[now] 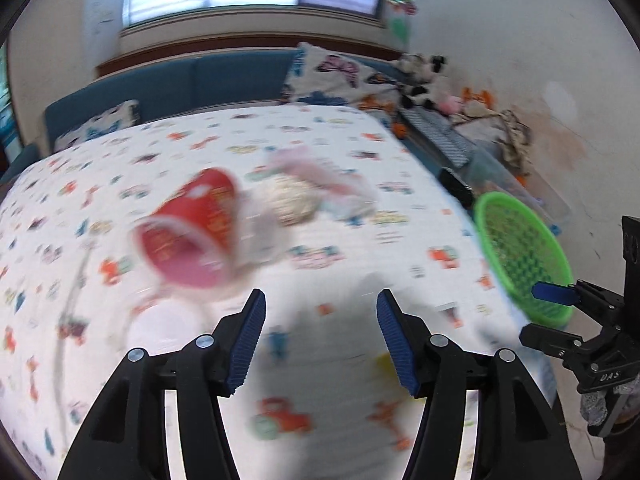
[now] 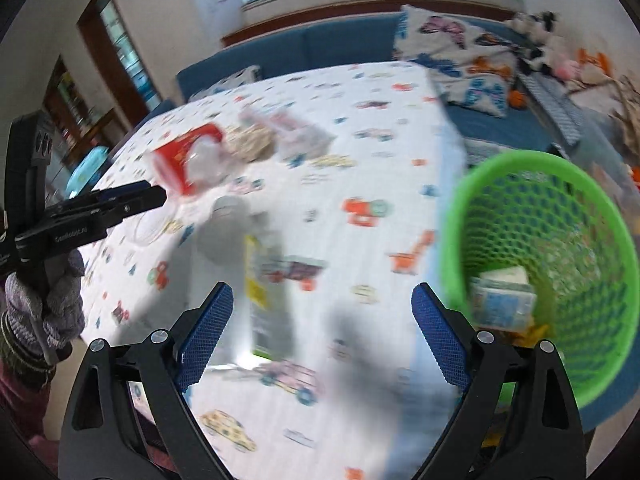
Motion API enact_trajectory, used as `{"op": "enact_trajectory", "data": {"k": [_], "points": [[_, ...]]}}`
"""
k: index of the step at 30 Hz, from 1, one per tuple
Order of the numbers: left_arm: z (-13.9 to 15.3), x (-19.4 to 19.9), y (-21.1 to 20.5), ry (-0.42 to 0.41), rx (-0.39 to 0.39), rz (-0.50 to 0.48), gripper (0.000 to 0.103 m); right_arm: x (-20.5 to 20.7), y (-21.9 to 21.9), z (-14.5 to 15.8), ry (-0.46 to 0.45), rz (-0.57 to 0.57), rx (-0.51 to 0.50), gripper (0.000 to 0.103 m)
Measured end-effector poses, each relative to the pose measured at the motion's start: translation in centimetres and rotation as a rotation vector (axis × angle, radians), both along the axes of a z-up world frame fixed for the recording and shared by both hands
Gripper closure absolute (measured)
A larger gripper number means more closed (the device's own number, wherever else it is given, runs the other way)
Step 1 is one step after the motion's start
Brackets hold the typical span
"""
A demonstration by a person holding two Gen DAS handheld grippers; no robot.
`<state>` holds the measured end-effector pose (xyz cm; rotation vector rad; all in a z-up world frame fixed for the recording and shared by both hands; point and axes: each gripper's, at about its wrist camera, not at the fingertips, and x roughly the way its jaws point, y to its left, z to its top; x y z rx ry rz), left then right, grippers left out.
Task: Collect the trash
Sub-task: 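Move the right gripper back to the table and grasp the clear bottle, then grasp the clear round plastic lid with the left gripper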
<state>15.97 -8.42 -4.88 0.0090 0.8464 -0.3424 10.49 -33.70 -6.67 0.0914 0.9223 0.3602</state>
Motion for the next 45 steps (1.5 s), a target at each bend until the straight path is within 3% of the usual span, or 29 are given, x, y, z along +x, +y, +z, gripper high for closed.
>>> {"op": "enact_trajectory", "data": {"k": [4, 8, 13, 16, 24, 38, 45], "points": [[-0.7, -0.5, 3.5, 0.004, 0.008, 0.074, 0.033, 0.7, 3.2, -0.6, 0.017, 0.073, -0.015, 0.013], [-1.7, -0.9, 6.2, 0.016, 0.024, 0.128, 0.032, 1.4, 5.8, -1.6, 0.036, 0.126, -0.050, 0.013], [-2.8, -1.5, 8.6, 0.027, 0.048, 0.173, 0.019, 2.3, 7.5, -2.7, 0.056, 0.141, -0.075, 0.014], [-3.6, -1.4, 9.9, 0.042, 0.069, 0.192, 0.018, 2.9, 8.1, -3.3, 0.069, 0.143, -0.085, 0.018], [-5.4, 0.2, 10.1, 0.092, 0.090, 0.128, 0.009, 3.8, 9.2, -4.6, 0.112, 0.152, -0.108, 0.031], [-6.9, 3.1, 8.4, 0.106, 0.231, 0.031, 0.008, 4.2, 10.0, -4.8, 0.106, 0.163, -0.141, 0.032], [-7.2, 4.5, 9.1, 0.139, 0.190, -0.010, 0.008, 4.2, 10.2, -4.7, 0.107, 0.167, -0.148, 0.042]]}}
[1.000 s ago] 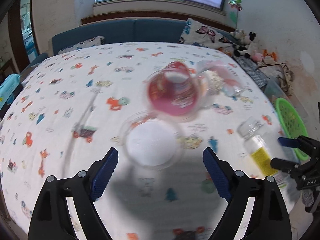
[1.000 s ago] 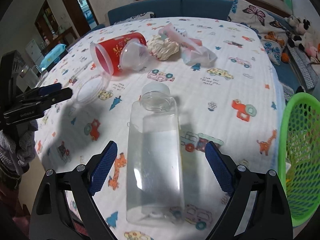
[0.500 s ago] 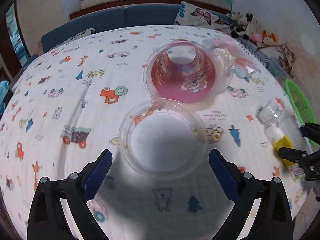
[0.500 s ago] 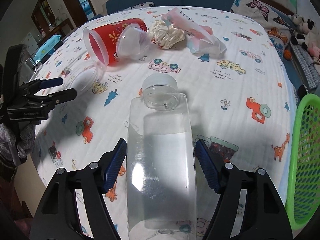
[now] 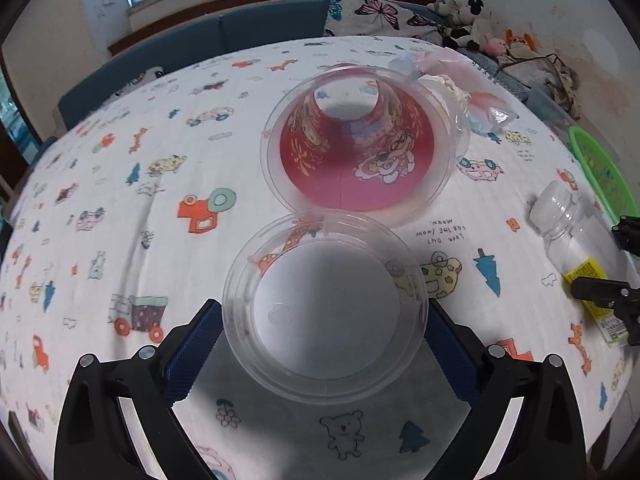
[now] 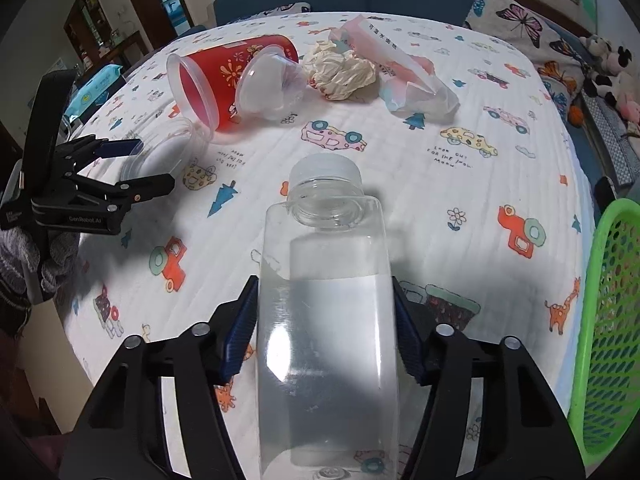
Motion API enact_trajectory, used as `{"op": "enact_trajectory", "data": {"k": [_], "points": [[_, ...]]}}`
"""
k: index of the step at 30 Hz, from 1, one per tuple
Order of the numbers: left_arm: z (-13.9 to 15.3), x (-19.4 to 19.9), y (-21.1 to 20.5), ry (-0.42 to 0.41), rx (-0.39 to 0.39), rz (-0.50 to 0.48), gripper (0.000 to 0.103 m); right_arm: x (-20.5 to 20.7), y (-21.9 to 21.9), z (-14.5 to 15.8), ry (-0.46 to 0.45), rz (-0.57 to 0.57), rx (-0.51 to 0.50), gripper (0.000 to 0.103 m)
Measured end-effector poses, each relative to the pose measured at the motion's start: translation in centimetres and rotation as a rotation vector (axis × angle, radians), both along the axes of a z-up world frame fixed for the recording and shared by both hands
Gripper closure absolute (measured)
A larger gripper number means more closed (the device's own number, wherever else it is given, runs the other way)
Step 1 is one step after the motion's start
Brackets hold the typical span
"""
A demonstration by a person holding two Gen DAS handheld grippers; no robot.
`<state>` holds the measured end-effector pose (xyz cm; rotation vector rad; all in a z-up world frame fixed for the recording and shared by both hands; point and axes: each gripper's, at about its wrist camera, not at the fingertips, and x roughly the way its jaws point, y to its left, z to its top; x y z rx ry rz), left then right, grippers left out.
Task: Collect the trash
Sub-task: 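Grasp the clear round plastic lid with the left gripper, then carry the clear bottle with the right gripper and drop it into the basket while the left carries the lid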
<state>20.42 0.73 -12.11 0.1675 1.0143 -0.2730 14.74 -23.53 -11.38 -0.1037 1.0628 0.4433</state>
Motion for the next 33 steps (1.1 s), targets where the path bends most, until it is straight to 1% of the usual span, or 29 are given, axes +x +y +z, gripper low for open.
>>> {"op": "enact_trajectory", "data": {"k": [3, 7, 8, 9, 11, 17, 20, 26, 29, 33], "points": [[-0.3, 0.5, 0.2, 0.021, -0.023, -0.008, 0.008, 0.1, -0.2, 0.0, 0.002, -0.007, 0.006, 0.046], [-0.5, 0.7, 0.0, 0.009, -0.025, -0.017, 0.008, 0.0, -0.2, 0.1, -0.001, -0.010, 0.008, 0.046], [-0.5, 0.6, -0.1, 0.004, -0.027, -0.021, 0.009, 0.0, -0.2, 0.1, -0.002, -0.009, 0.011, 0.046], [-0.4, 0.5, -0.3, -0.003, -0.024, -0.022, 0.012, -0.1, -0.3, 0.2, -0.005, -0.009, 0.017, 0.047], [-0.3, 0.2, -0.5, -0.011, -0.023, -0.027, 0.013, -0.2, -0.4, 0.5, -0.013, -0.009, 0.028, 0.047], [0.9, -1.5, -1.1, -0.052, -0.028, -0.026, 0.013, -0.7, -1.2, 1.8, -0.032, -0.024, 0.071, 0.047], [1.9, -2.7, -1.5, -0.063, -0.057, -0.030, 0.013, -1.0, -2.2, 2.5, -0.043, -0.044, 0.091, 0.047], [4.3, -4.7, -4.0, -0.104, -0.098, -0.079, 0.013, -1.6, -5.4, 4.3, -0.081, -0.119, 0.121, 0.047], [5.3, -5.0, -5.5, -0.117, -0.114, -0.105, 0.013, -1.7, -8.1, 5.0, -0.100, -0.174, 0.120, 0.047], [6.4, -5.0, -7.6, -0.136, -0.126, -0.141, 0.013, -1.8, -12.7, 5.9, -0.120, -0.270, 0.104, 0.047]]}}
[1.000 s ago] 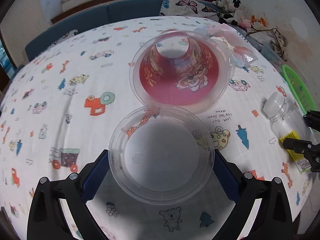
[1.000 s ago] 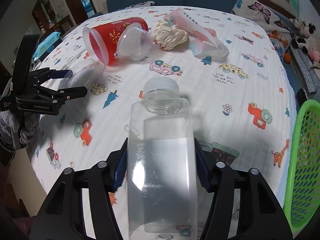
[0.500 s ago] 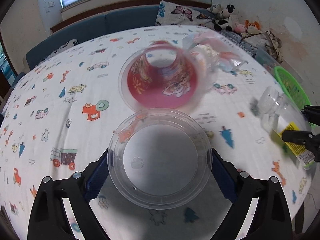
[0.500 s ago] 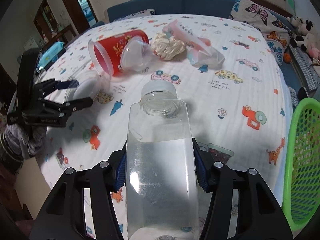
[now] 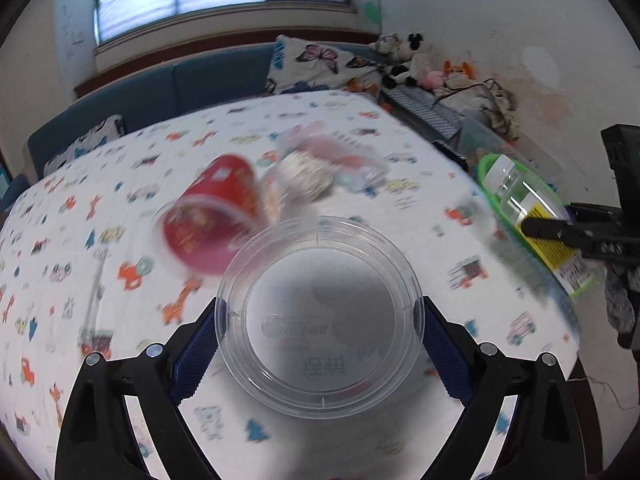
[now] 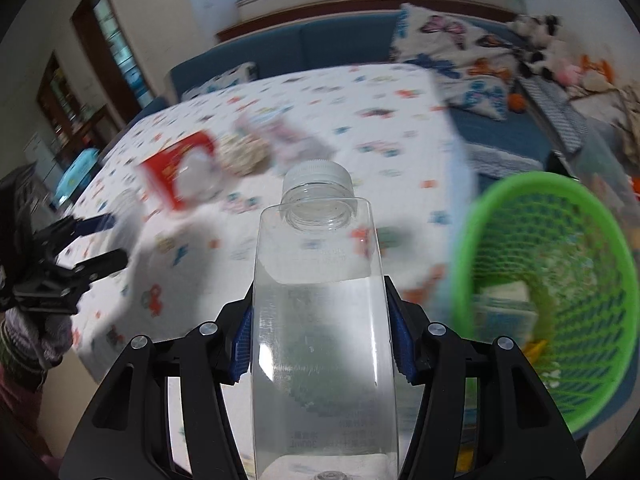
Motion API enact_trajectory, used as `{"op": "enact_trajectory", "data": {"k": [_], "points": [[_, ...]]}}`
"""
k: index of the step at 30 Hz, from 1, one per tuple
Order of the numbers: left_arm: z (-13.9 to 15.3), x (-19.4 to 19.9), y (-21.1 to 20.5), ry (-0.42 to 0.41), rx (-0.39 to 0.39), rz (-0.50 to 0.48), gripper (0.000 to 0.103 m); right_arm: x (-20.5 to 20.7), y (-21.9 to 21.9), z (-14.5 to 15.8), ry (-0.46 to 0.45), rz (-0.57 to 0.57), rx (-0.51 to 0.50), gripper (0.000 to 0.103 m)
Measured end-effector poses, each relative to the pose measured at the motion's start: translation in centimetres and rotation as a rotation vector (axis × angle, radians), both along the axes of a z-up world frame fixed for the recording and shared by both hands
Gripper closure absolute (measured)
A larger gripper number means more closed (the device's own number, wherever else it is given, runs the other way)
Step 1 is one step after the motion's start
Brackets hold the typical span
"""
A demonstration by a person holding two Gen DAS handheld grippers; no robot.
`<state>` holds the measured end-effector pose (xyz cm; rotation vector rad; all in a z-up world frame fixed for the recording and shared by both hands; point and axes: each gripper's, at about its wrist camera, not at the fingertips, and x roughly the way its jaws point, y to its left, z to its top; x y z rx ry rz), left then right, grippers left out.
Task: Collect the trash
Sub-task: 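Carry the clear bottle with the right gripper and drop it into the basket while the left carries the lid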
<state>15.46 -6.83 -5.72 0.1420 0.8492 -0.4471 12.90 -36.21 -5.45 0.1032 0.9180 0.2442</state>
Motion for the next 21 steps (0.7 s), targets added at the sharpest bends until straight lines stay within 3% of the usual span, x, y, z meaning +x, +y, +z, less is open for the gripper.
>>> {"op": "enact_trajectory", "data": {"k": [10, 15, 21], "points": [[1.4, 0.2, -5.4, -0.019, -0.003, -0.087, 0.013, 1.8, -12.3, -2.1, 0.061, -0.262, -0.062, 0.047], [1.6, 0.5, -7.5, -0.013, 0.001, -0.118, 0.013, 3.2, -15.4, -3.8, 0.075, -0.332, -0.059, 0.046], [2.2, 0.8, -10.0, -0.021, -0.002, -0.161, 0.013, 3.3, -17.7, -4.7, 0.077, -0.387, -0.023, 0.036]]}}
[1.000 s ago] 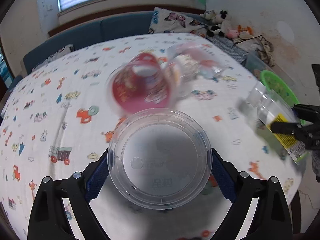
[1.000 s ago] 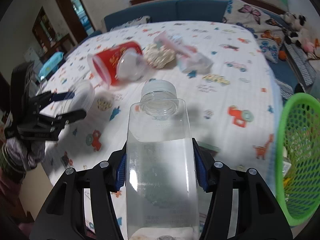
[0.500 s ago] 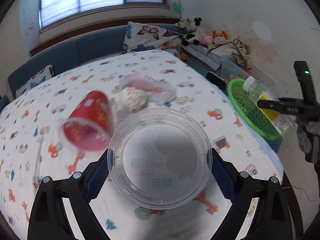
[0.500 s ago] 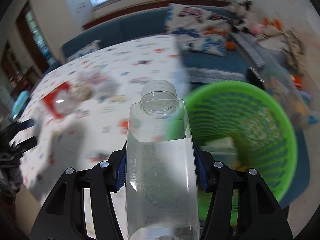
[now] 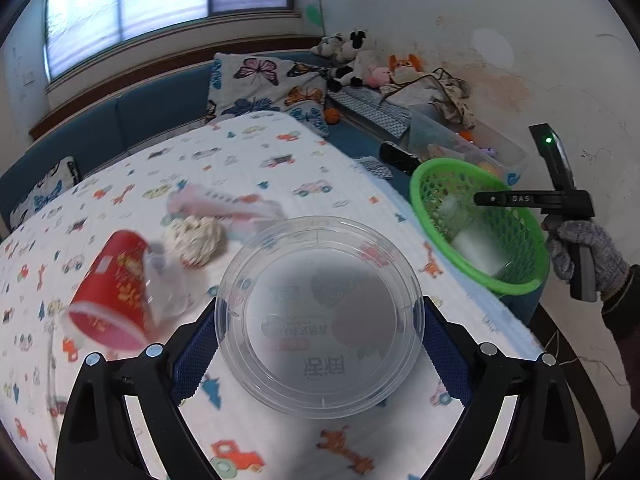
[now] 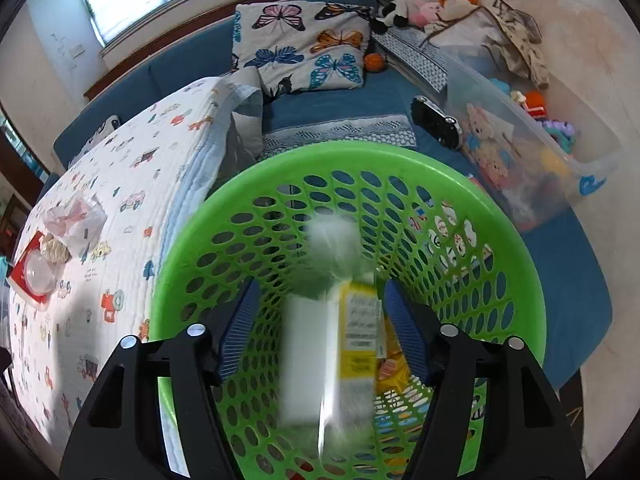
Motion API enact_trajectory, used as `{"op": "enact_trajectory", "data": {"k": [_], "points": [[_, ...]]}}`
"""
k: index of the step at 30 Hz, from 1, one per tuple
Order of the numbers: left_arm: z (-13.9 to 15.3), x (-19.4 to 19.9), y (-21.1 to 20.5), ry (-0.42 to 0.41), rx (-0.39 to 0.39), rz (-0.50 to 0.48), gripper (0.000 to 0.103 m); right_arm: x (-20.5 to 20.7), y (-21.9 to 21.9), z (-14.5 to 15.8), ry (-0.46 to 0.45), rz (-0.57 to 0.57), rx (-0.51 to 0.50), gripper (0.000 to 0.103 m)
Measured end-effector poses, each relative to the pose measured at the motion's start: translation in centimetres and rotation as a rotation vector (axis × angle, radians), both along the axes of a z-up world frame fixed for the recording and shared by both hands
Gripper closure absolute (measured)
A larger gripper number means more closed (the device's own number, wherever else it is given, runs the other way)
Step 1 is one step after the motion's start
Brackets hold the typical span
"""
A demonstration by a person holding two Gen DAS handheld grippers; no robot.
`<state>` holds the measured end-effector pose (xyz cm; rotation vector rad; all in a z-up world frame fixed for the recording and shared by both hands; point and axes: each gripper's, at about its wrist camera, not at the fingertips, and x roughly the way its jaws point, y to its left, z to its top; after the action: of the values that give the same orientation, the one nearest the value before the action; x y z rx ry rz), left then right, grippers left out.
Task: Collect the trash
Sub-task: 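Carry the clear bottle with the right gripper and drop it into the basket while the left carries the lid, then carry the clear lid with the left gripper over the basket and release it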
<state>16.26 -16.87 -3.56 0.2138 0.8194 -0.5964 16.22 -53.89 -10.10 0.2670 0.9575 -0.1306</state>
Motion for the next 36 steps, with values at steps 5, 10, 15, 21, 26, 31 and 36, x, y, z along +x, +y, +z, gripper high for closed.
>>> {"op": "enact_trajectory", "data": {"k": [5, 10, 15, 21, 26, 31, 36], "points": [[0.4, 0.4, -2.4, 0.001, -0.004, -0.039, 0.013, -1.6, -0.1, 1.0, -0.029, 0.002, 0.003, 0.030], [0.5, 0.6, -5.7, 0.010, -0.012, -0.088, 0.013, -3.7, 0.1, 2.2, -0.052, 0.014, -0.009, 0.028], [0.4, 0.7, -9.7, 0.022, -0.010, -0.138, 0.013, -6.3, -0.2, 3.4, -0.085, 0.003, -0.009, 0.023], [-0.5, 0.8, -14.6, 0.038, 0.022, -0.193, 0.013, -9.5, -0.9, 4.4, -0.115, -0.020, -0.020, 0.020], [-1.5, 0.5, -18.4, 0.054, 0.060, -0.235, 0.013, -11.8, -1.5, 4.7, -0.124, -0.035, -0.034, 0.019], [-2.6, 0.4, -21.8, 0.091, 0.083, -0.264, 0.013, -13.6, -2.5, 4.7, -0.137, -0.066, -0.019, 0.019], [-3.3, 0.7, -24.2, 0.132, 0.085, -0.262, 0.012, -14.9, -3.3, 4.6, -0.142, -0.086, -0.005, 0.019]]}}
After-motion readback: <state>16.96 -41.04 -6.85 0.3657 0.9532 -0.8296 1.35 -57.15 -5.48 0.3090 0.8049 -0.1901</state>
